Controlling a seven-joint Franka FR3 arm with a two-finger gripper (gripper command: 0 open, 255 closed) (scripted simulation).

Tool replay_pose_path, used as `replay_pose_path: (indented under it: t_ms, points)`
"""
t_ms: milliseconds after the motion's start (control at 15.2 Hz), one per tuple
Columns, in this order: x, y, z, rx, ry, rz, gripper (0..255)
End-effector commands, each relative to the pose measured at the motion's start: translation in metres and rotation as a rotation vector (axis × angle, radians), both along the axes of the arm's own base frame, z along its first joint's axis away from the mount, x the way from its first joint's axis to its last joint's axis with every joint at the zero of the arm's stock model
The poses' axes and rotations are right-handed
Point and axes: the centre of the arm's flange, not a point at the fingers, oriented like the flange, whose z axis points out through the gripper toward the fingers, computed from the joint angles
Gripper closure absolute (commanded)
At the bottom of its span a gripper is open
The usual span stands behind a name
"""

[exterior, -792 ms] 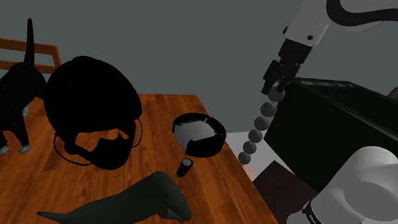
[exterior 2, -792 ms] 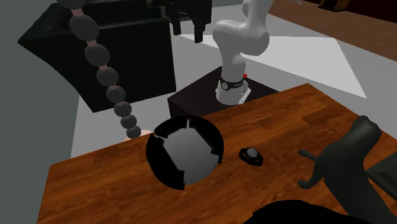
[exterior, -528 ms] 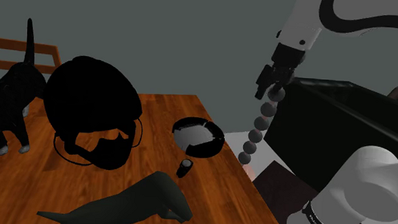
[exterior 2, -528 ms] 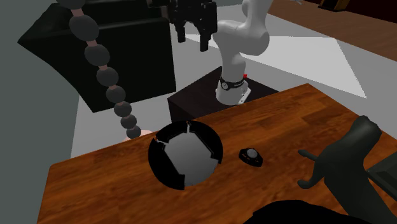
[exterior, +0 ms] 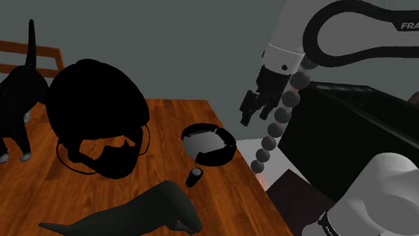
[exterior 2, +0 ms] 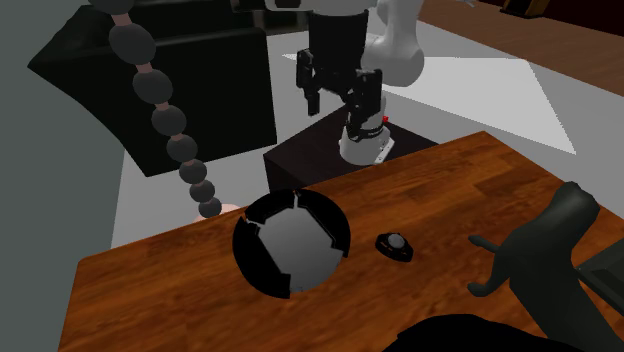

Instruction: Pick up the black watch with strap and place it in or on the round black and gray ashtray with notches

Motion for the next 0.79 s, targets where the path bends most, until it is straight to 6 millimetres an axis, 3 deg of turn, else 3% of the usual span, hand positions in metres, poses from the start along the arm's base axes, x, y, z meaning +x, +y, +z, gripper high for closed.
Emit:
replay_pose_path:
  t_ms: [0, 726]
  points:
    - [0.005, 0.022, -0.013, -0.004, 0.001, 0.005, 0]
    - [0.026, 0.146, -0.093, -0.029, 0.016, 0.035, 0]
